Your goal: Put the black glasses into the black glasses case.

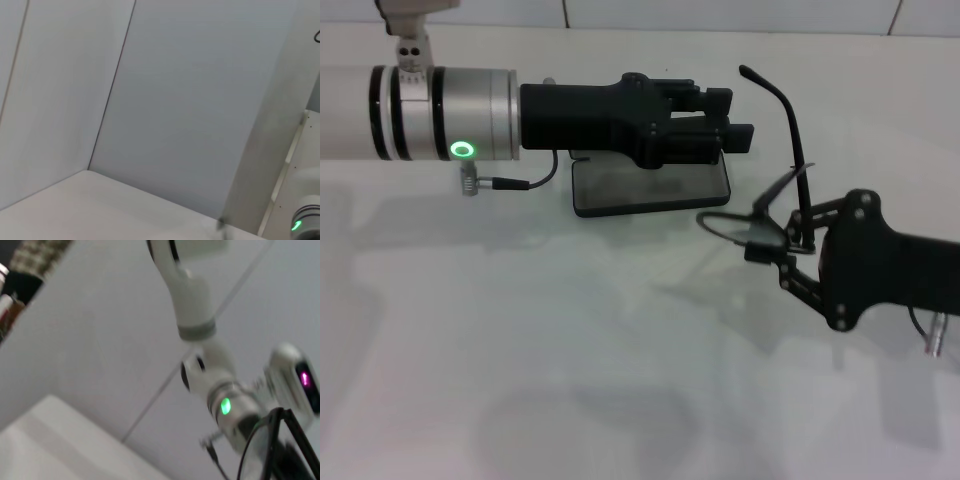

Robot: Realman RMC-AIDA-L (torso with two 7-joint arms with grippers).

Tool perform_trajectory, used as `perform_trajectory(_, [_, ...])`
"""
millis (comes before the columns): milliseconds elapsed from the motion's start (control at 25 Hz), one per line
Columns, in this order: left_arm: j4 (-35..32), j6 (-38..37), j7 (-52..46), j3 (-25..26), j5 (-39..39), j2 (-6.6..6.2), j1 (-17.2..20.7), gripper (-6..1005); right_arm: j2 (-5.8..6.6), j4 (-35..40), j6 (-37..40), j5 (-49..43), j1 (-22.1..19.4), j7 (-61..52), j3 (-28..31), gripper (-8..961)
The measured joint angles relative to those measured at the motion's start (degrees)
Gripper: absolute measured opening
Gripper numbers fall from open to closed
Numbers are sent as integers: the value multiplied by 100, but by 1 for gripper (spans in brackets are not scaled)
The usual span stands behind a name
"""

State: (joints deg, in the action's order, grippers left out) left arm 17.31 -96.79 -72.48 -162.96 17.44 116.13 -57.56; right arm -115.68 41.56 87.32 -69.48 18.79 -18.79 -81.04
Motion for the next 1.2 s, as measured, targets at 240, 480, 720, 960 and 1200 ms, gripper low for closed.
perform_trajectory(240, [0, 82, 81, -7, -48, 42, -2, 639, 2, -74, 785, -47, 70, 234, -123, 104])
perform_trajectory(480, [-45, 22, 544, -3, 149, 172, -67, 638, -12, -510, 784, -75, 481, -94, -373, 105])
perform_trajectory(720, [-59, -318, 966, 1, 230, 212, 45, 639, -14, -1100, 575, 117, 889, -534, -321, 105])
perform_trajectory(960, [-61, -497, 1143, -3, 140, 227, 101, 638, -24, -1108, 294, 287, 864, -623, -310, 105])
perform_trajectory(1200, [-61, -510, 1235, -5, -26, 269, 93, 638, -19, -1110, 150, 299, 876, -699, -309, 104])
